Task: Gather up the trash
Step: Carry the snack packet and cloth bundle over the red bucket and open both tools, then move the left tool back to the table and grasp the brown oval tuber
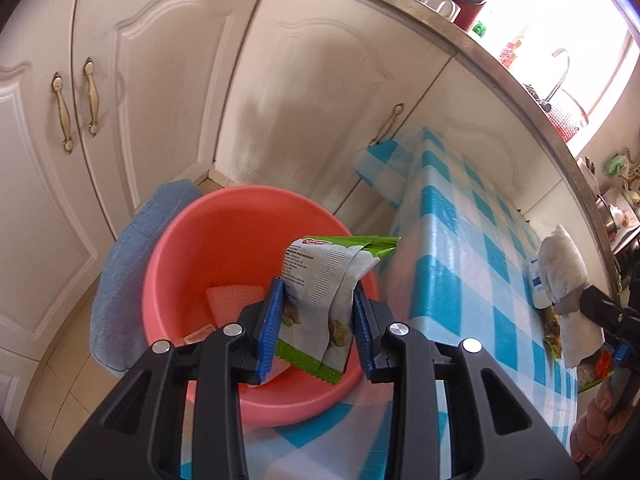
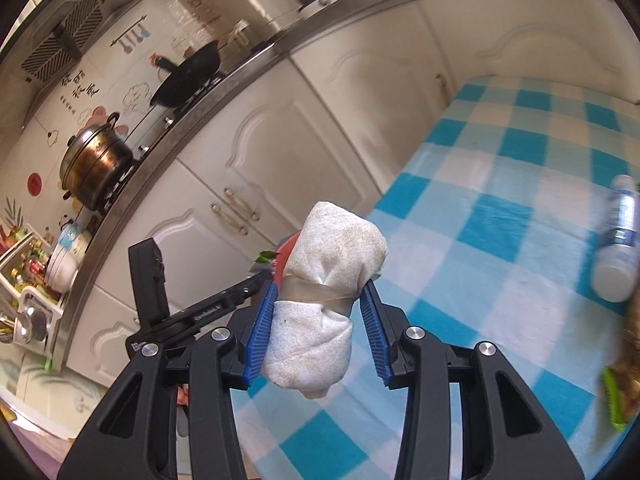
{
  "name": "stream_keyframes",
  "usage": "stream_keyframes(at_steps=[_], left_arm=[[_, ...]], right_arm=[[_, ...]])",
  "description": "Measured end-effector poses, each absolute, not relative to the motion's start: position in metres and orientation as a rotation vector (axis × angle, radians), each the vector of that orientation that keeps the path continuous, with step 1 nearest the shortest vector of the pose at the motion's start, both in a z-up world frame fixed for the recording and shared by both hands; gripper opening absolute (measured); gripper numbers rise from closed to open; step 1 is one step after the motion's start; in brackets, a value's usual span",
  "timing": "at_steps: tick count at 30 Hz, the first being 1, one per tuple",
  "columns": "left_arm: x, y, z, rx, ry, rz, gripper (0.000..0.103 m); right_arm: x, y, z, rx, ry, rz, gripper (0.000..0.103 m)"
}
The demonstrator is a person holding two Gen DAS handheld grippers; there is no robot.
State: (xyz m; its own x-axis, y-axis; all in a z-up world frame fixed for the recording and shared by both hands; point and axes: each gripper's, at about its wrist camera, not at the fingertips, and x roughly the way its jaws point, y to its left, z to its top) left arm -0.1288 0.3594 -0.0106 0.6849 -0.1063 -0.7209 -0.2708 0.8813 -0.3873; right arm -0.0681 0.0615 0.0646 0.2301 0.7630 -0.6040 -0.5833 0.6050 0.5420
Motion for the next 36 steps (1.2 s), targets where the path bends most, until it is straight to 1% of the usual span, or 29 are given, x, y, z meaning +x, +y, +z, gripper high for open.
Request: stream_keyframes(at_steps=[8, 9, 10, 11, 12, 13, 15, 16, 17, 20, 22, 27, 36], left_arm=[[-0.127, 0.378, -0.028, -0.534, 0.867, 0.149, 0.034], [-0.126, 0.379, -0.029, -0.535, 0.868, 0.157, 0.034], [-0.124, 0.380, -0.030, -0.535, 0.872, 0.163, 0.037], [-0.123, 0.380, -0.031, -0.532, 0.876, 0.167, 0.045], [-0.122, 0.380, -0.032, -0.525, 0.878, 0.177, 0.051], [-0.122, 0.381, -0.033, -0.516, 0.878, 0.192, 0.066], [-0.122, 0.383, -0.036, -0.514, 0.883, 0.206, 0.073], [-0.123, 0.385, -0.038, -0.519, 0.889, 0.210, 0.076], [-0.123, 0.387, -0.039, -0.522, 0.896, 0.220, 0.083], [-0.127, 0.393, -0.042, -0.530, 0.905, 0.249, 0.085], [-0.129, 0.395, -0.042, -0.538, 0.914, 0.263, 0.087], [-0.132, 0.396, -0.036, -0.551, 0.908, 0.273, 0.088], [-0.124, 0.370, -0.014, -0.511, 0.888, 0.209, 0.088]], right_arm=[[-0.062, 0.134, 0.063, 0.160, 1.013, 1.023, 0.046], [-0.061, 0.142, 0.063, 0.149, 1.013, 1.027, 0.052], [-0.060, 0.149, 0.063, 0.130, 1.013, 1.022, 0.060], [-0.059, 0.157, 0.061, 0.103, 1.015, 1.007, 0.072], [-0.059, 0.159, 0.060, 0.093, 1.010, 1.000, 0.073], [-0.059, 0.161, 0.059, 0.091, 1.003, 0.996, 0.074], [-0.058, 0.159, 0.056, 0.109, 1.007, 0.988, 0.080], [-0.057, 0.156, 0.055, 0.121, 1.007, 0.984, 0.081], [-0.057, 0.151, 0.055, 0.134, 1.001, 0.977, 0.081], [-0.057, 0.134, 0.054, 0.152, 0.976, 0.936, 0.088], [-0.058, 0.120, 0.054, 0.169, 0.955, 0.911, 0.088], [-0.064, 0.080, 0.057, 0.213, 0.891, 0.841, 0.089], [-0.093, 0.033, 0.067, 0.145, 0.719, 0.719, 0.090]])
